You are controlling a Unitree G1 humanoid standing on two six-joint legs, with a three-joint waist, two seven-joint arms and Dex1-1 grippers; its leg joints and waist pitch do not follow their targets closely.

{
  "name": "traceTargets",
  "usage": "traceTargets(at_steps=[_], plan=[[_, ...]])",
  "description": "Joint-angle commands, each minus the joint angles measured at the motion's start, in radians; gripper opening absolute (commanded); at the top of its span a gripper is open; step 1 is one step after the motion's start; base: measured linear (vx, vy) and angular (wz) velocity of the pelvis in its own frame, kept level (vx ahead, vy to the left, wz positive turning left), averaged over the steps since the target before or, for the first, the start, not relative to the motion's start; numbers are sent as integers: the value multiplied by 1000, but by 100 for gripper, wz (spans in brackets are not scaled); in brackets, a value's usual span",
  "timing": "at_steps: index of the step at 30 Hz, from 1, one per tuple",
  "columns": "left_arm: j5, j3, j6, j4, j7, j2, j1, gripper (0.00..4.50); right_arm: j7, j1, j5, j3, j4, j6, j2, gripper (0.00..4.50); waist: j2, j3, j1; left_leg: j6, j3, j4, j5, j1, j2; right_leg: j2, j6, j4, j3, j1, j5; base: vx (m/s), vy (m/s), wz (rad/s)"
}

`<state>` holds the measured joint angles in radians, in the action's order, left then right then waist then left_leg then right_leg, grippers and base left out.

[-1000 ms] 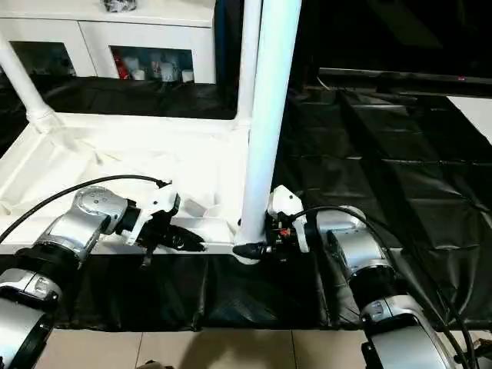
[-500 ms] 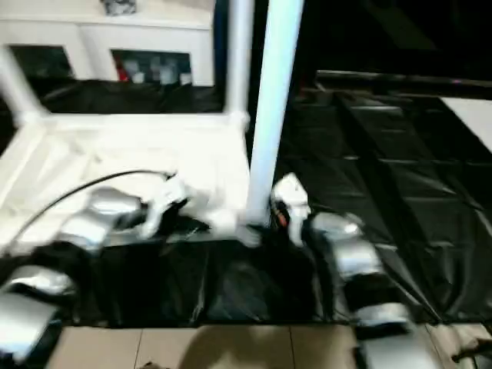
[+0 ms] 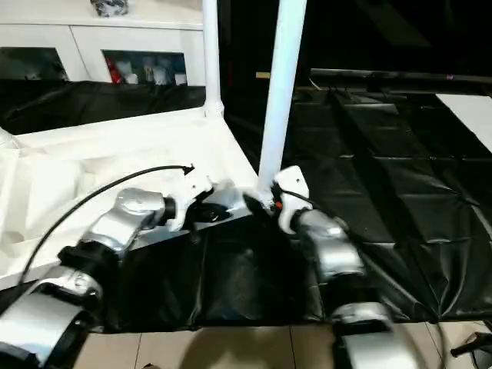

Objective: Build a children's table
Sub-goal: Rotate leg to tighten

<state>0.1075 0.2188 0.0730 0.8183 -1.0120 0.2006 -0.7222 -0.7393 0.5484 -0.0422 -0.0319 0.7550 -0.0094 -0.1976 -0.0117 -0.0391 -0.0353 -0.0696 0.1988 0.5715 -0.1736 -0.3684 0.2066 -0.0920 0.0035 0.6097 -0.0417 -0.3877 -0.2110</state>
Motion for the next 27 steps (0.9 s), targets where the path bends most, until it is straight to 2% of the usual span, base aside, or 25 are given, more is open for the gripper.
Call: traceTargets(at_steps=[1,3,6,8,9,11,14,17,20,21,22,27], plan=[[-29,24,-37,-1,-38,-21,17,0,-158,-6,-15,-109,-47,-29,33,421,-10,51,-2,62,-12,-61,-237,7,23,-44,-218,-82,31,36,-162,0,0,0],[-60,25,-75,-29,-166,27,35,0,-298,-11,-23,-124,-52,-48,-37,421,-10,54,-6,91,-8,-55,-188,3,23,-42,-243,-72,29,42,-92,0,0,0],[-70,30,-86,-40,-224,53,41,0,-375,-11,-26,-126,-54,-52,-67,421,-8,56,-9,105,-5,-53,-152,5,28,-41,-275,-60,28,41,-17,0,0,0],[-76,30,-100,-34,-269,75,38,0,-459,-10,-36,-138,-61,-48,-99,421,-10,56,-14,113,-3,-52,-153,9,29,-40,-287,-60,27,39,-7,0,0,0],[-81,30,-105,-33,-290,81,38,0,-491,-8,-40,-140,-60,-47,-108,421,-9,56,-16,115,-3,-51,-150,9,29,-40,-289,-58,27,40,-2,0,0,0],[-88,35,-107,-41,-346,99,42,0,-532,4,-40,-146,-47,-54,-122,388,-8,55,-21,113,-3,-52,-163,9,29,-41,-290,-59,28,38,-21,0,0,0],[-99,48,-103,-60,-428,125,51,0,-600,18,-53,-161,-35,-35,-133,385,-7,54,-24,104,-3,-53,-172,10,31,-42,-290,-59,28,36,-43,0,0,0],[-98,51,-107,-58,-438,131,49,0,-620,23,-49,-172,-30,-36,-136,346,-7,55,-26,99,-2,-53,-169,12,31,-42,-292,-58,29,36,-34,0,0,0],[-96,56,-112,-57,-459,139,49,0,-639,29,-52,-169,-26,-27,-128,337,-8,56,-27,97,-3,-52,-157,12,31,-42,-293,-56,28,37,-22,0,0,0],[-96,57,-112,-56,-466,141,49,0,-646,30,-54,-168,-25,-24,-126,307,-8,56,-27,98,-2,-52,-156,12,30,-42,-294,-55,29,37,-20,0,0,0],[-96,57,-114,-54,-472,143,49,0,-652,30,-56,-170,-24,-23,-126,297,-8,57,-28,101,-2,-51,-147,11,30,-42,-296,-54,29,37,-4,0,0,0],[-96,58,-113,-50,-490,152,51,0,-674,18,-71,-173,-37,-7,-119,275,-5,58,-29,102,-3,-51,-144,12,31,-41,-302,-52,28,37,8,0,0,0]])
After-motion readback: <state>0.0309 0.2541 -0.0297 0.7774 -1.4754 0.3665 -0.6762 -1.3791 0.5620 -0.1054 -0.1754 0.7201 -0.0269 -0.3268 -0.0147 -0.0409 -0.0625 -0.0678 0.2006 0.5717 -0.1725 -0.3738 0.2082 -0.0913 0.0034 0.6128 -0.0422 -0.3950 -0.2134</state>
